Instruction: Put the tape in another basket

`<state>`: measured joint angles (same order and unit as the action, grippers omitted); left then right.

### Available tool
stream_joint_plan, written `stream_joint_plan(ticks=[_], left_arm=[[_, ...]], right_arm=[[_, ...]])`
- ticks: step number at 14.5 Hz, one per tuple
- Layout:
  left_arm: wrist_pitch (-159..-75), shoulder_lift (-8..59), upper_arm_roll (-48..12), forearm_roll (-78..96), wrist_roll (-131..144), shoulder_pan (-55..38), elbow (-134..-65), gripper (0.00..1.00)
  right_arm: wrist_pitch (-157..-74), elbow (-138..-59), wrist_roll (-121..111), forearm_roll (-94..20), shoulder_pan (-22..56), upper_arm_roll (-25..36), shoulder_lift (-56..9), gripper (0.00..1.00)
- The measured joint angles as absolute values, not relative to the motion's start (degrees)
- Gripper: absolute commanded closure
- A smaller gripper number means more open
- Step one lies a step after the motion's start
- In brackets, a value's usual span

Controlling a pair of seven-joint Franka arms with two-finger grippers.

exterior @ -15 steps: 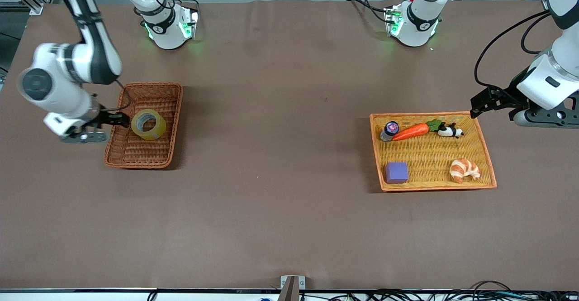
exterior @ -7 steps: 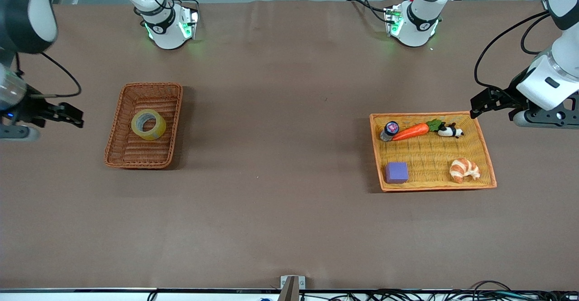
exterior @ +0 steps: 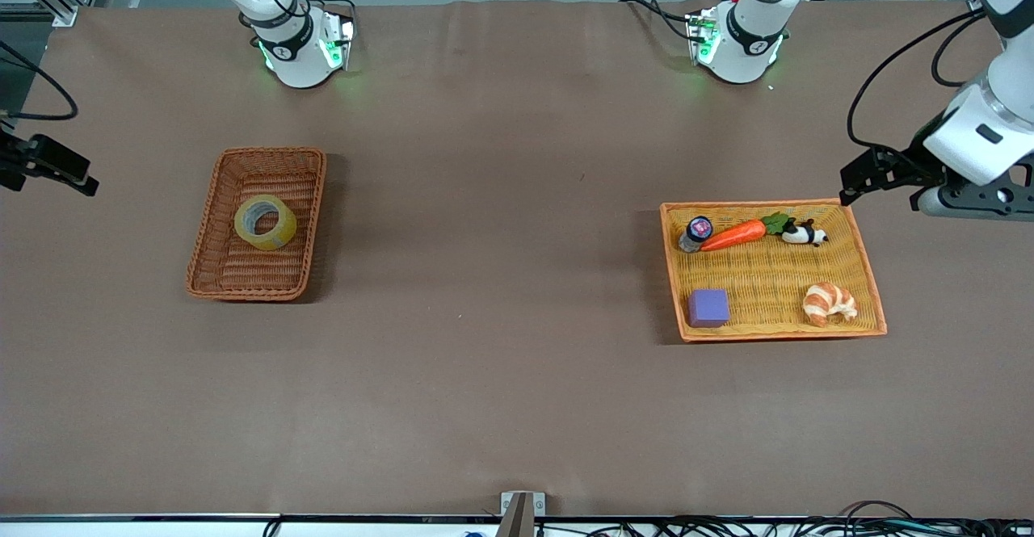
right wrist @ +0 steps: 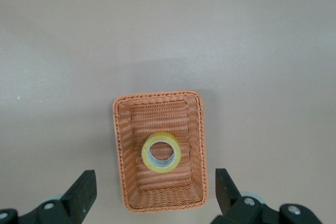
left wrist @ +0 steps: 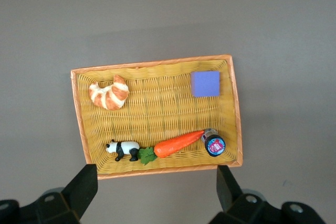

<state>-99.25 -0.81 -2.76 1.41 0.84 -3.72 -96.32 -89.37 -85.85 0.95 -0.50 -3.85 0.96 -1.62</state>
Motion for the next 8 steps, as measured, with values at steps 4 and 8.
stream_joint_plan(ticks=[4,8], left_arm=[[-97.58,-2.73,-3.52,1.41,0.84,-3.75,-96.32,0.0],[-97.57,-1.95,-3.35,1.41,0.84,-3.69,-96.33,0.0]], right_arm=[[-89.04,-85.99,1.01,-0.98,-3.85,1.47,-1.62,0.0],[-88.8,-85.99,1.03,-0.98,-3.76,1.32,-1.62,0.0]])
